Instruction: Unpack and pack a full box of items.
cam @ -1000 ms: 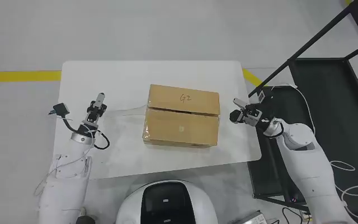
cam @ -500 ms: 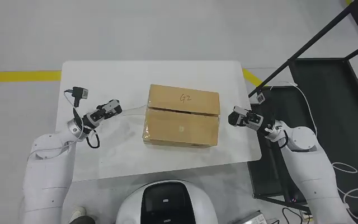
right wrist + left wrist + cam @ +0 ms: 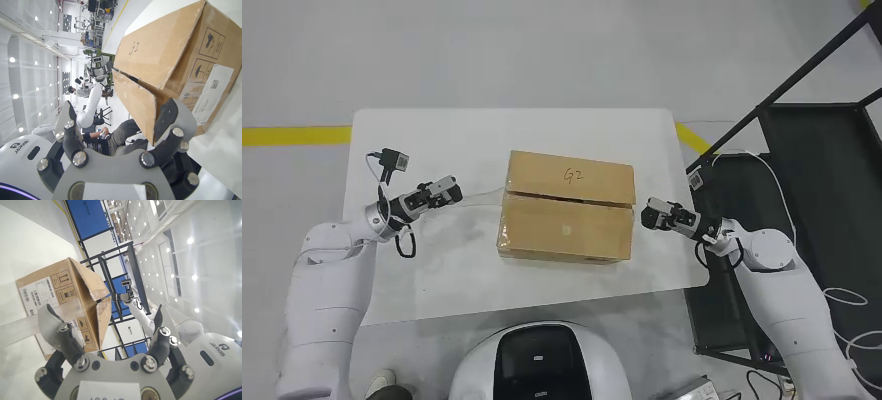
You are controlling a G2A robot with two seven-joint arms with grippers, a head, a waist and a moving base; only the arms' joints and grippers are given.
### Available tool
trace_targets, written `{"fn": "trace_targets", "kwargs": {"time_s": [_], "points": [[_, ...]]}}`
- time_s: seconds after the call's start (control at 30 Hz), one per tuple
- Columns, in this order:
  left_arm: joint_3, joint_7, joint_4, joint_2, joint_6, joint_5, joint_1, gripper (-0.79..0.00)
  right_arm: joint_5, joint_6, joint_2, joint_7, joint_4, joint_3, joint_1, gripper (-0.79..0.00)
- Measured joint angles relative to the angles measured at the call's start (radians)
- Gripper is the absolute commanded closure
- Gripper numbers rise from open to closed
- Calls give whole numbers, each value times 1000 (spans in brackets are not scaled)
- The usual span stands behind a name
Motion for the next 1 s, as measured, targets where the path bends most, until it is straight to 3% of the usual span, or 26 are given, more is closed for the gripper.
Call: {"fn": "trace_targets", "kwargs": {"time_s": [0.4,0.5,0.73,0.87,1.0], "points": [[0,1,-2,0,1,1,0,-785,0,0,0,0,0,0,0,-785],[-3,-7,-45,6,37,-4,-2,-785,0,0,0,0,0,0,0,-785],[-24,-197,-22,39,187,-21,-111,-785,0,0,0,0,0,0,0,-785],[29,-310,33,49,303,-82,-185,-785,0,0,0,0,0,0,0,-785],[115,-313,122,55,305,-126,-258,-785,0,0,0,0,0,0,0,-785]]}}
